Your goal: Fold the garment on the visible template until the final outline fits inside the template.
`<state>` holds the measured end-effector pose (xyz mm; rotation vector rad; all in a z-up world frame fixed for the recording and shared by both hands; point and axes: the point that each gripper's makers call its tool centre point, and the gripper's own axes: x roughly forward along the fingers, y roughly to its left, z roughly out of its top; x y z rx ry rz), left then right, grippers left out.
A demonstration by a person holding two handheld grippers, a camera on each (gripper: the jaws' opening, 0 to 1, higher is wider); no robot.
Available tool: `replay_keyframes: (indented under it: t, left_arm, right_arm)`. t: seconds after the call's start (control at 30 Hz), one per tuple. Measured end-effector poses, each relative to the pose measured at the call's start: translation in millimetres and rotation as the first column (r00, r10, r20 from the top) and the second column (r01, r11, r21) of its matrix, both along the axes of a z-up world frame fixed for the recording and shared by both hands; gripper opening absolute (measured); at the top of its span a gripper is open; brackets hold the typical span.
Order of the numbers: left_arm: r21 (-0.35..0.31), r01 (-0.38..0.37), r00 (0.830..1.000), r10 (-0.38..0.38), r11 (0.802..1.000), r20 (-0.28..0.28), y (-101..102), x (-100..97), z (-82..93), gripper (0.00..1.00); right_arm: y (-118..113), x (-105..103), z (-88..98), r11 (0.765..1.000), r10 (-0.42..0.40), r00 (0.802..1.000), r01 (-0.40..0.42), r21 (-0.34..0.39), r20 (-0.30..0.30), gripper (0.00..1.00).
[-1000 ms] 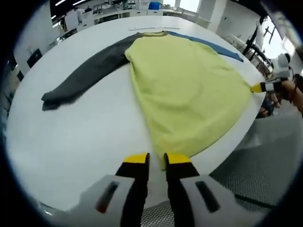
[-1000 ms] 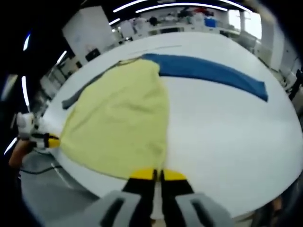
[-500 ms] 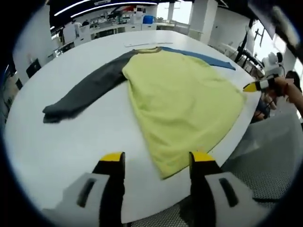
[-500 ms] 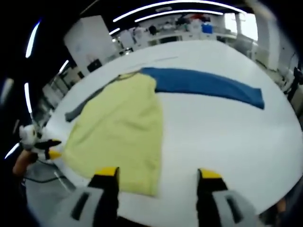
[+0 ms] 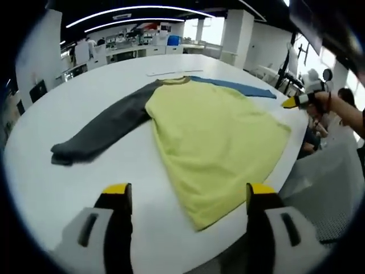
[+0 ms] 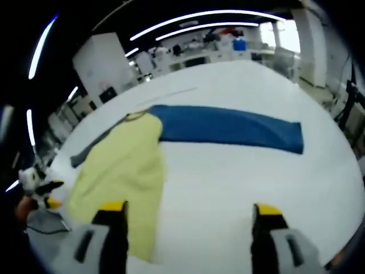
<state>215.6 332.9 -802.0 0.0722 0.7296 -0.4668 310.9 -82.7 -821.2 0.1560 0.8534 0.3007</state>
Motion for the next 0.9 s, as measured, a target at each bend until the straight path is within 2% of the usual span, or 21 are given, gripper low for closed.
replay_keyframes:
  t: [0.13, 0.27, 0.53, 0.7, 0.83, 0.9]
  left_arm:
    - [-0.025, 0.012, 0.999, -0.011, 1.000, 0.049, -6.0, 6.3, 10.9, 0.86]
    - [-0.041, 0.022, 0.997, -0.019, 0.999, 0.071, -9.9, 10.2, 18.2, 0.92]
    - [-0.071, 0.019, 0.998, -0.014, 0.997, 0.069, -15.3, 12.6, 20.1, 0.99]
    - [-0.041, 0.028, 0.997, -0.025, 0.999, 0.073, -15.4, 12.7, 20.4, 0.99]
    - [-0.036, 0.028, 0.998, -0.026, 0.999, 0.064, -16.3, 12.1, 19.4, 0.99]
    - [-0.034, 0.029, 0.998, -0.027, 0.999, 0.063, -15.5, 12.2, 19.4, 0.99]
  right_arm:
    - [-22.2, 17.7, 0.8, 0.999, -0.027, 0.999, 0.028, -0.029, 0.040, 0.89]
    - [-44.0, 30.8, -4.3, 0.998, -0.043, 0.998, 0.044, -0.037, 0.040, 0.89]
    - [-80.2, 46.1, -8.0, 0.991, -0.059, 0.996, 0.066, -0.114, 0.061, 0.86]
    - [-105.9, 62.4, -5.1, 0.986, -0.110, 0.990, 0.120, -0.115, 0.086, 0.80]
    - [-132.9, 80.6, -10.6, 0.977, -0.139, 0.986, 0.152, -0.152, 0.089, 0.71]
    - [-130.6, 79.5, -9.2, 0.974, -0.170, 0.980, 0.183, -0.132, 0.101, 0.66]
